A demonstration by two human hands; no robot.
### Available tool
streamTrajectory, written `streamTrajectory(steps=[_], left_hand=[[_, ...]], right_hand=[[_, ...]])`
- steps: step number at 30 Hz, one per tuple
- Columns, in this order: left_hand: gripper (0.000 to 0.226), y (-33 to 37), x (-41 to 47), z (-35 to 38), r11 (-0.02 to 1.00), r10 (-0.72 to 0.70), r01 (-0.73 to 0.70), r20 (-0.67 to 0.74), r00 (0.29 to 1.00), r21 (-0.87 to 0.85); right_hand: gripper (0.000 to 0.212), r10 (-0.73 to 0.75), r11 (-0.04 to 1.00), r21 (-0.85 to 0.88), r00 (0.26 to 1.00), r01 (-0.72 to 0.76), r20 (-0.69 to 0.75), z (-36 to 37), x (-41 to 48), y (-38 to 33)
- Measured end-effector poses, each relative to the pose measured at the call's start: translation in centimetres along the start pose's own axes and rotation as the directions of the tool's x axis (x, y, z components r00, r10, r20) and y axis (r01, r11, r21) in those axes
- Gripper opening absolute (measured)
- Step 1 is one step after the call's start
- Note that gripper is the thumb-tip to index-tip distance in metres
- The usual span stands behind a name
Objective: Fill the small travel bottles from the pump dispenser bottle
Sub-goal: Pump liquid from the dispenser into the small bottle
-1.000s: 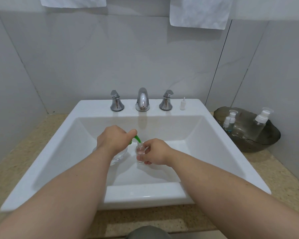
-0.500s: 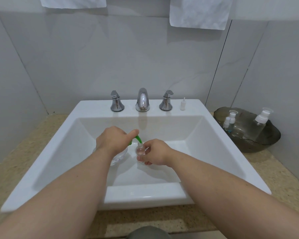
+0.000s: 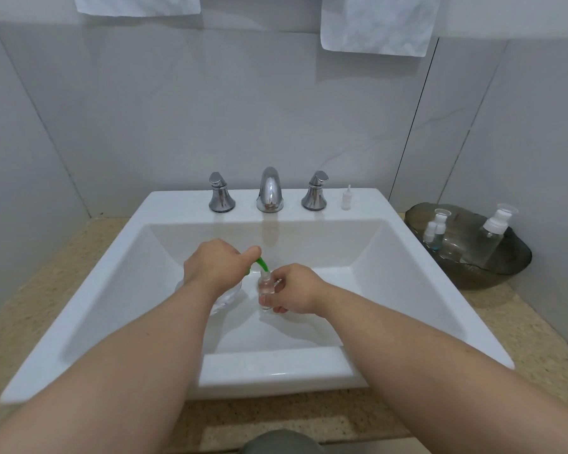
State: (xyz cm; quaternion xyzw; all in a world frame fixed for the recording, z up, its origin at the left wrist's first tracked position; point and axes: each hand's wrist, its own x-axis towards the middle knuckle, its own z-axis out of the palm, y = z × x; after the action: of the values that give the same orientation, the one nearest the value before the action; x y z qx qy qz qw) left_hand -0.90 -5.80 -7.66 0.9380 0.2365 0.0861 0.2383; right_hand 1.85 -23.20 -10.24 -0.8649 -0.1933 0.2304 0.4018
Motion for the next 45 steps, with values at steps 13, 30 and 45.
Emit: streamTrajectory(steps=[13, 30, 45], left_hand=[[0.051, 0.1, -0.3, -0.4, 1.0, -0.007, 0.007, 0.013, 1.0, -0.013], [0.05, -3.0, 0.3, -0.3, 0.871, -0.062, 0.025, -0.061, 0.996, -0.49], [0.075, -2.4, 0.3, -0.3, 0.778, -0.121, 0.161, 0.107, 0.987, -0.607]], right_hand=[[0.03, 0.003, 1.0, 0.013, 1.0, -0.003, 0.006, 0.1, 0.0, 0.0], [0.016, -0.056, 0.998, -0.032, 0.991, 0.052, -0.118, -0.7, -0.2, 0.2], [0.015, -0.044, 0.999, -0.023, 0.974, 0.039, -0.223, -4.4, -3.0, -0.1]])
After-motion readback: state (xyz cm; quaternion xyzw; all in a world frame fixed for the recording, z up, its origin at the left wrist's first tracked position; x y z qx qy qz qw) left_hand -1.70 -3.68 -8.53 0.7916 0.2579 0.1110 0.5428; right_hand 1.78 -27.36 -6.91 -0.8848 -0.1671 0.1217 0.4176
